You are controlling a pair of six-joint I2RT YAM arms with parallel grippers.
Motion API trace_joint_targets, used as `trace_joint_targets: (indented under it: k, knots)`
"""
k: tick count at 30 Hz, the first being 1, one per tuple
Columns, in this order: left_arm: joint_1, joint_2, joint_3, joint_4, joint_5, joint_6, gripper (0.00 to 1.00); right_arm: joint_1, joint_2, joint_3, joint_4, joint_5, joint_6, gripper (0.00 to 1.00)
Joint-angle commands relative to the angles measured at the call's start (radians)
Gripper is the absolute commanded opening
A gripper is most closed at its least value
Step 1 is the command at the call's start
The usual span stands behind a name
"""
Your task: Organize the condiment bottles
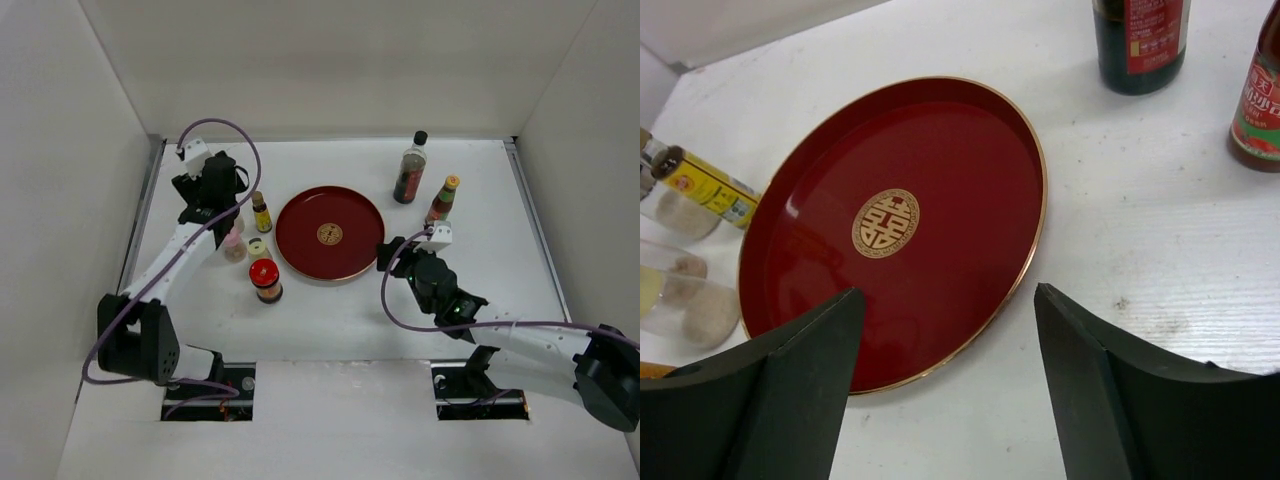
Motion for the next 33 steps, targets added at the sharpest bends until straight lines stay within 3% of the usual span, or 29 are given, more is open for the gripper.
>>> trace_joint_targets:
  k: [1, 16, 26, 33]
  knots:
    - [0.018, 0.074, 0.078, -0.079, 0.071, -0.02, 0.75, 0.007, 0.016, 0.006, 0.067, -0.012, -0.006, 0.78]
    - [0.047, 0.275, 0.133, -0.093, 0.1, -0.039, 0.78, 0.013, 0.029, 0.009, 0.075, -0.037, -0.012, 0.84]
    - [0.042, 0.28, 0.105, -0.041, 0.142, -0.062, 0.79, 0.028, 0.053, 0.012, 0.094, -0.038, -0.027, 0.84]
    - [0.052, 0.286, 0.096, -0.015, 0.127, -0.057, 0.47, 0.028, 0.053, 0.01, 0.098, -0.04, -0.03, 0.85]
